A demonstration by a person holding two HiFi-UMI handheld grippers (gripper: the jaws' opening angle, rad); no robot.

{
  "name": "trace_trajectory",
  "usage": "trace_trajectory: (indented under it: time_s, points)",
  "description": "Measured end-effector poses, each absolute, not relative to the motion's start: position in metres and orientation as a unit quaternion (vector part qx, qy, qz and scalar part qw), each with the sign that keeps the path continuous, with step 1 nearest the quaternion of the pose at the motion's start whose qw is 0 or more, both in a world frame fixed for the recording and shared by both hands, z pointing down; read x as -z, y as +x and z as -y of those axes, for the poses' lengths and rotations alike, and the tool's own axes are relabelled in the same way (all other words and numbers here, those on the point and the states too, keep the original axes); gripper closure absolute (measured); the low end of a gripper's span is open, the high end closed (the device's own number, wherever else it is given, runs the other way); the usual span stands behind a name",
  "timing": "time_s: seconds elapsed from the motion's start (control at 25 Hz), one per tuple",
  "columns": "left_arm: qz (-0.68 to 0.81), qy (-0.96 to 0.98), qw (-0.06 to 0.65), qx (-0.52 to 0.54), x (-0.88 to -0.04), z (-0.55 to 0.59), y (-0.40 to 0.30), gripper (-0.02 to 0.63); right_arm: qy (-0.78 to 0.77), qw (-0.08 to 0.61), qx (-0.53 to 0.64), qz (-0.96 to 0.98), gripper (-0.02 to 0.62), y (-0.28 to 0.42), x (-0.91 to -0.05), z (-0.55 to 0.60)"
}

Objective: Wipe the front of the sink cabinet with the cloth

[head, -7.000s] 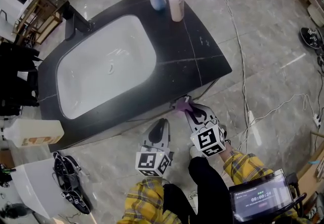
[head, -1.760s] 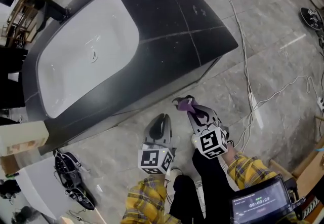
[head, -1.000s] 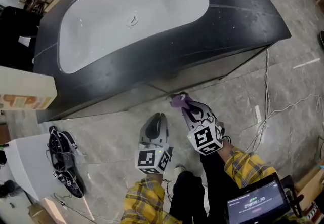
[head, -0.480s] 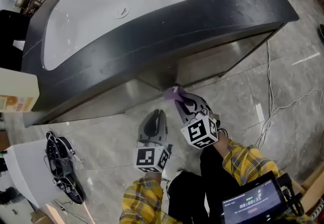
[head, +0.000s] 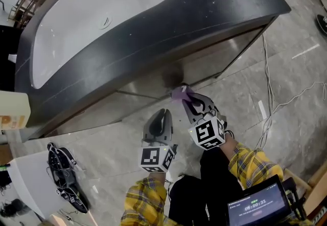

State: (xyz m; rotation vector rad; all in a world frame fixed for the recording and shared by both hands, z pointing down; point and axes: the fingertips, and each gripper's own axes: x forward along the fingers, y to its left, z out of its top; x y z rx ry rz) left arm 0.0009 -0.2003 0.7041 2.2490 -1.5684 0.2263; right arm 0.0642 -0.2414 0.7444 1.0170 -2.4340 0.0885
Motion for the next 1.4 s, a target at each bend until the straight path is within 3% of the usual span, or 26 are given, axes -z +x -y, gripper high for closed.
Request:
trace_trajectory:
  time_s: [1.4]
  points:
    - [0.408,0.887,0.190,-0.103,-0.700,0.271,0.200,0.571,0.529,0.237,-0.121,0.806,0.554,0.268,-0.762,0.297]
